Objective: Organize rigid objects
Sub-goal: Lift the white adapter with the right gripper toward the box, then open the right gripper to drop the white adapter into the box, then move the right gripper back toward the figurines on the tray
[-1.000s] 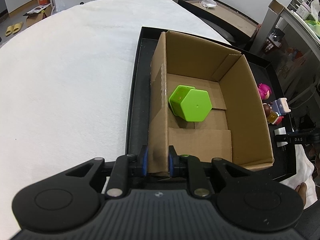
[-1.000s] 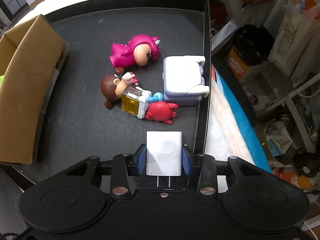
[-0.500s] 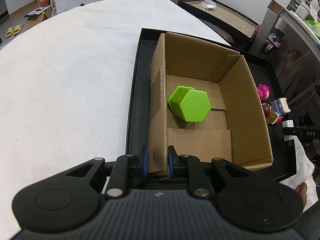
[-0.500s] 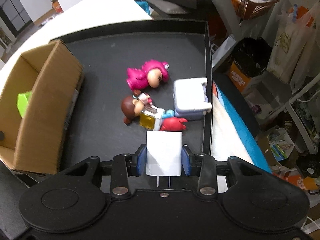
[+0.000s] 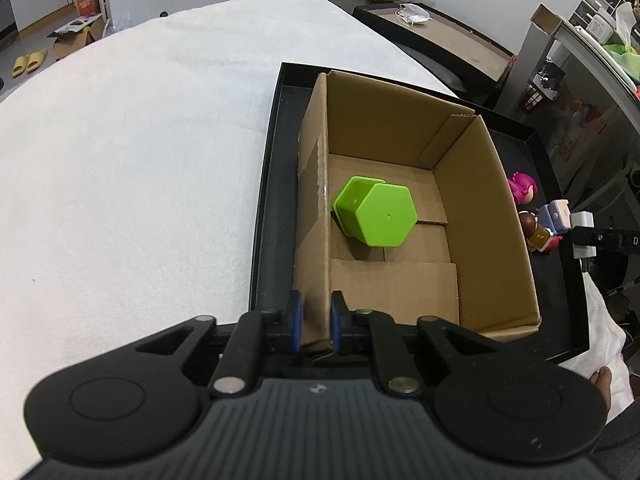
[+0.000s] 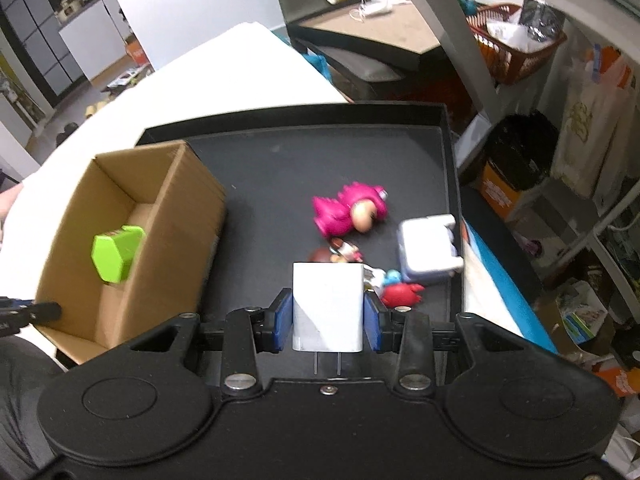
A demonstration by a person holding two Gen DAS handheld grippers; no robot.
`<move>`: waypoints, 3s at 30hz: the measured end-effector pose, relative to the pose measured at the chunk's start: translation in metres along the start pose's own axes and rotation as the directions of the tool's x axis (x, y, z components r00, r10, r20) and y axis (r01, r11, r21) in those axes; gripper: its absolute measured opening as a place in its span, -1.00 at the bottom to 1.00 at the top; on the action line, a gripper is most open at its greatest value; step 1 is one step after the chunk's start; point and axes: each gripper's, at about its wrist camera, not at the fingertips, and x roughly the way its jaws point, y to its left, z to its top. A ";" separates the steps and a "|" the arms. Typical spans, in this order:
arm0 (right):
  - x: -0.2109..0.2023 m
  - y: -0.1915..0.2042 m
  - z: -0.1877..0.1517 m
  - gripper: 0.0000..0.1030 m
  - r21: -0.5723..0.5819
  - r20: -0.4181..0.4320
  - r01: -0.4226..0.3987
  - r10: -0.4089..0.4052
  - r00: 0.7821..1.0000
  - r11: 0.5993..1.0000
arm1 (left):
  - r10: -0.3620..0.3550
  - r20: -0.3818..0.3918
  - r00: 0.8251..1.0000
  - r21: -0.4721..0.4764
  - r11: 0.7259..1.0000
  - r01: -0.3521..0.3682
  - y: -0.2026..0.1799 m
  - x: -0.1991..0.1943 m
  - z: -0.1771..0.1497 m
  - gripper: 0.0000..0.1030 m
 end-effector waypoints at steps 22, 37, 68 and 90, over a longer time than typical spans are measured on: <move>-0.005 0.055 0.024 -0.29 -0.054 0.059 -0.015 0.018 0.998 0.998 | -0.021 0.010 1.000 -0.005 1.000 0.021 0.003 0.000 -0.002 -0.76; 0.001 0.097 0.041 -0.29 -0.097 0.089 -0.041 0.050 0.995 0.994 | -0.039 0.013 0.999 -0.009 0.999 0.039 0.006 -0.001 -0.002 -0.75; 0.029 0.171 0.064 -0.08 -0.211 0.085 -0.019 0.038 0.996 0.977 | -0.077 0.023 0.997 -0.025 0.997 0.077 0.013 0.000 -0.002 -0.72; -0.027 0.071 0.034 -0.07 -0.204 0.085 0.055 -0.038 0.996 0.978 | -0.058 0.013 0.998 -0.024 0.998 0.058 0.010 0.001 -0.001 -0.72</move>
